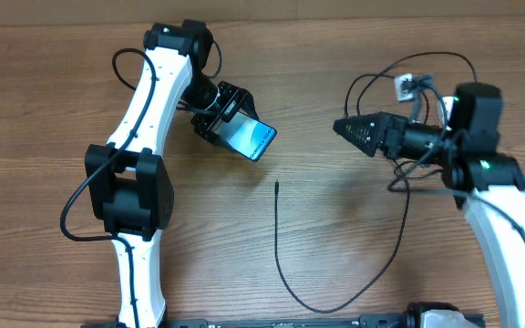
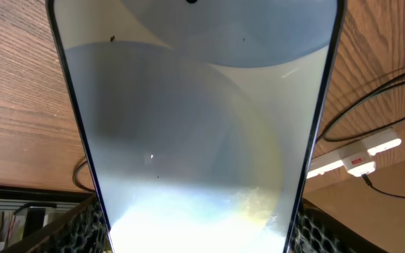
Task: Plug charger to phone and switch on socket
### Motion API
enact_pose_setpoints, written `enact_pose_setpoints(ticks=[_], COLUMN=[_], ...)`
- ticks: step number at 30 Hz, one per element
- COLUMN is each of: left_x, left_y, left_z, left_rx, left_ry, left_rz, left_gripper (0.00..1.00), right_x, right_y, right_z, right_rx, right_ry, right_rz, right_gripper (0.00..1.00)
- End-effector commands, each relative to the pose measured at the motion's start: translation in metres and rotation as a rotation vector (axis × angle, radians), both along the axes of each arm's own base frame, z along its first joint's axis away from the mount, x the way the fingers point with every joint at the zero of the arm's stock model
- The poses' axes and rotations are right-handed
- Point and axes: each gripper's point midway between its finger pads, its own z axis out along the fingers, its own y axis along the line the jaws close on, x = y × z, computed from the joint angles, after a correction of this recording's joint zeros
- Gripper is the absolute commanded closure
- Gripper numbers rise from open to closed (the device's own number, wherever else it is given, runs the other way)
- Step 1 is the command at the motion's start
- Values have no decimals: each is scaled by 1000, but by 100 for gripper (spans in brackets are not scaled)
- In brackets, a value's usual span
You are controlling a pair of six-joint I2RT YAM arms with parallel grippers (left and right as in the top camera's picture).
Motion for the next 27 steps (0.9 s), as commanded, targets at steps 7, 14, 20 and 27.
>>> enact_pose_setpoints(ticks=[7, 14, 20, 27], left_x=[3, 3, 3, 2], left_y=[-3, -3, -4, -5], left_z=[9, 9, 10, 10], left_rx=[-5, 8, 19, 23], left_ry=[13, 50, 83, 97], left_rz=[54, 110, 156, 173], left_gripper=[96, 96, 96, 96], right_x=[12, 18, 25, 24], right_y=[12, 19, 31, 52], right_z=[-29, -49, -72, -87], right_rx=[155, 104, 21, -38], right_ry=[247, 290, 446, 539], right_rz=[87, 57, -88, -180], right_gripper=[0, 0, 0, 0])
